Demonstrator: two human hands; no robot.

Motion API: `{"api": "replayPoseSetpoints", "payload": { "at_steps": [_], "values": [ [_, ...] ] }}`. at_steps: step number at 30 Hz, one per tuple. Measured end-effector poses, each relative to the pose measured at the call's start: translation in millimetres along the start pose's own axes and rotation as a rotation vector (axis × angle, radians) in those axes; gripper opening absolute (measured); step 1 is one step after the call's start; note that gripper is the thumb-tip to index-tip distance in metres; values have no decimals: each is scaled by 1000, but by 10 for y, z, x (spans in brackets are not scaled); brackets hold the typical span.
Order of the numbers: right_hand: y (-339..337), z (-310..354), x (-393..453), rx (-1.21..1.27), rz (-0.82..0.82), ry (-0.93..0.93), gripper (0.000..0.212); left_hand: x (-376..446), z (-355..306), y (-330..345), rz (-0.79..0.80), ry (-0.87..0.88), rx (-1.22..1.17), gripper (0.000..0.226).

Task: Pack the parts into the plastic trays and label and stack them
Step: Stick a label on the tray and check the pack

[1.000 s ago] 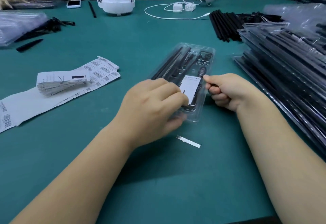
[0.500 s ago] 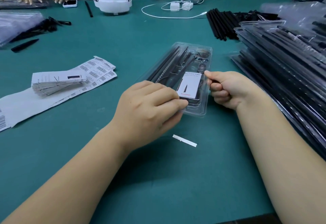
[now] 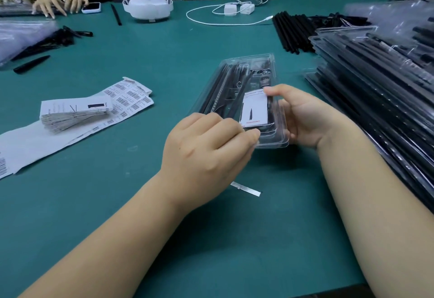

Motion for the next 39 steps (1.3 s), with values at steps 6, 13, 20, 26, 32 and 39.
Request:
{"api": "replayPoseSetpoints", "payload": {
  "at_steps": [6, 13, 20, 26, 32, 39],
  "values": [
    [56, 24, 24, 128, -113, -60, 53, 1, 67, 18, -22, -23, 3, 15],
    [59, -14, 39, 157, -113, -47, 44, 11, 91, 52, 53, -7, -71, 13],
    [51, -28, 54, 133, -153, -59, 32, -4, 26, 141, 135, 45, -3, 16],
    [11, -40, 76, 116, -196, -59, 31, -28, 0, 194, 171, 39, 8, 17],
    [70, -28, 86, 195, -125, -70, 35, 16, 75, 162, 133, -74, -57, 23],
    [92, 58, 97, 234, -27, -112, 66, -84, 324, 37, 3, -478, -227, 20]
  ]
}}
Point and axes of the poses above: each hand's wrist, its own x-axis towards the middle knuckle, its own y-axis out of the palm, z = x × y, the point moved 6 cm from there along x, towards the middle knuckle, and after that the axes turned 3 degrees about -z, right-handed, at the moved point
